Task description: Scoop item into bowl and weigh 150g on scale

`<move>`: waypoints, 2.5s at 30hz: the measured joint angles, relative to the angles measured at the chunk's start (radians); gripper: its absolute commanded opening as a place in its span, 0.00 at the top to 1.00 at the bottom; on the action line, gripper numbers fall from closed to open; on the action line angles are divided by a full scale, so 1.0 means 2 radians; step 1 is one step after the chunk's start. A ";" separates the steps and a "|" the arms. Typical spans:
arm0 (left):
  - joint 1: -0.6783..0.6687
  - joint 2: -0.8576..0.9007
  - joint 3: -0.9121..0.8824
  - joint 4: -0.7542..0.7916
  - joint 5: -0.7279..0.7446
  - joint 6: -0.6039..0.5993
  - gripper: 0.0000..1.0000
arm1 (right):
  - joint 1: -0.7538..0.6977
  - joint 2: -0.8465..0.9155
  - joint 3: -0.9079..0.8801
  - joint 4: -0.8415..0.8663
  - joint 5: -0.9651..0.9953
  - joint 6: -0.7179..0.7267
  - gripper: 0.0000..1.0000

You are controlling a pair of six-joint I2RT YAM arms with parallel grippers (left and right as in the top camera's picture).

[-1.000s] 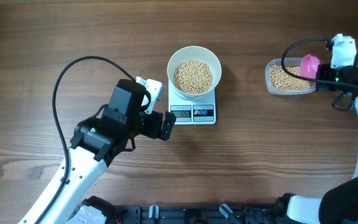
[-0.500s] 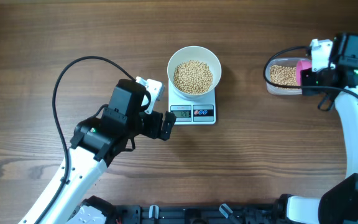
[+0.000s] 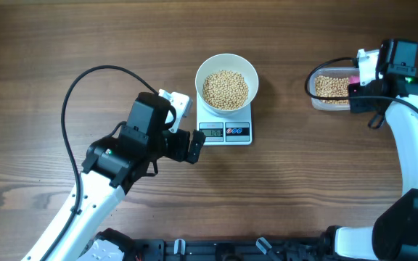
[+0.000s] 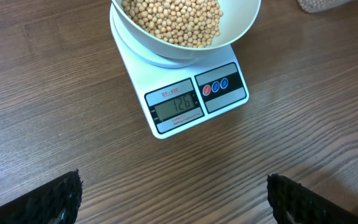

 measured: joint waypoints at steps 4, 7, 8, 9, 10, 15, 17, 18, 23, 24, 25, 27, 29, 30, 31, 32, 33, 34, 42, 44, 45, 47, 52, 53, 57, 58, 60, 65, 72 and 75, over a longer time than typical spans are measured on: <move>0.000 0.000 0.000 0.000 0.000 0.000 0.00 | 0.000 0.006 -0.012 -0.001 -0.017 0.000 0.96; 0.000 0.000 0.000 0.000 0.000 0.000 0.00 | 0.000 0.016 -0.024 -0.003 -0.046 0.000 0.96; 0.000 0.000 0.000 0.000 0.000 0.000 0.00 | 0.000 0.016 -0.025 -0.003 -0.053 0.001 0.96; 0.000 0.000 0.000 0.000 0.000 0.000 0.00 | 0.000 0.016 -0.025 -0.003 -0.063 0.002 0.96; 0.000 0.000 0.000 0.000 0.000 0.000 0.00 | 0.000 0.016 -0.025 -0.003 -0.068 0.003 0.96; 0.000 0.000 0.000 0.000 0.000 0.000 0.00 | 0.000 0.016 -0.025 -0.004 -0.114 0.007 0.96; 0.000 0.000 0.000 0.000 0.000 0.000 0.00 | 0.000 0.016 -0.025 -0.004 -0.135 0.008 0.96; 0.000 0.000 0.000 0.000 0.000 0.000 0.00 | 0.000 0.016 -0.025 -0.004 -0.139 0.011 0.96; 0.000 0.000 0.000 0.000 0.000 0.000 0.00 | -0.006 0.016 -0.025 0.004 -0.164 0.027 0.96; 0.000 0.000 0.000 0.000 0.000 0.000 0.00 | -0.010 0.017 -0.025 0.005 -0.175 0.029 0.96; 0.000 0.000 0.000 0.000 0.000 0.000 0.00 | -0.017 0.017 -0.025 0.006 -0.191 0.031 0.95; 0.000 0.000 0.000 0.000 0.000 0.000 0.00 | -0.028 0.017 -0.025 0.006 -0.215 0.032 0.96; 0.000 0.000 0.000 0.000 0.000 0.000 0.00 | -0.043 0.019 -0.025 0.005 -0.241 0.033 0.96; 0.000 0.000 0.000 0.000 0.000 0.000 0.00 | -0.052 0.023 -0.025 0.003 -0.257 0.033 0.96; 0.000 0.000 0.000 0.000 0.000 0.000 0.00 | -0.058 0.027 -0.025 0.001 -0.267 0.033 0.96; 0.000 0.000 0.000 0.000 0.000 0.000 0.00 | -0.062 0.030 -0.025 -0.001 -0.274 0.033 0.96; 0.000 0.000 0.000 0.000 0.000 0.000 0.00 | -0.068 0.034 -0.025 -0.004 -0.282 0.035 0.96; 0.000 0.000 0.000 0.000 0.000 0.000 0.00 | -0.073 0.039 -0.025 -0.006 -0.288 0.037 0.96; 0.000 0.000 0.000 0.000 0.000 0.000 0.00 | -0.099 0.057 -0.025 -0.016 -0.321 0.051 0.96; 0.000 0.000 0.000 0.000 0.000 0.000 0.00 | -0.111 0.057 -0.025 -0.018 -0.338 0.056 0.96; 0.000 0.000 0.000 0.000 0.000 0.000 0.00 | -0.115 0.057 -0.025 -0.019 -0.344 0.056 0.96; 0.000 0.000 0.000 0.000 0.000 0.000 0.00 | -0.128 0.057 -0.025 -0.026 -0.366 0.058 0.96; 0.000 0.000 0.000 0.000 0.000 0.000 0.00 | -0.164 0.057 -0.026 -0.035 -0.414 0.061 0.96; 0.000 0.000 0.000 0.000 0.000 0.000 0.00 | -0.168 0.057 -0.026 -0.035 -0.422 0.061 0.96; 0.000 0.000 0.000 0.000 0.000 0.000 0.00 | -0.198 0.057 -0.027 -0.035 -0.454 0.071 0.96; 0.000 0.000 0.000 0.000 0.000 0.000 0.00 | -0.206 0.057 -0.027 -0.035 -0.457 0.077 0.96; 0.000 0.000 0.000 0.000 0.000 0.000 0.00 | -0.219 0.057 -0.027 -0.038 -0.465 0.084 0.96; 0.000 0.000 0.000 0.000 0.000 0.000 0.00 | -0.254 0.057 -0.027 -0.041 -0.523 0.088 0.96; 0.000 0.000 0.000 0.000 0.000 0.000 0.00 | -0.290 0.057 -0.027 -0.088 -0.567 0.085 0.96; 0.000 0.000 0.000 0.000 0.000 0.000 0.00 | -0.290 0.057 -0.027 -0.098 -0.587 0.085 0.96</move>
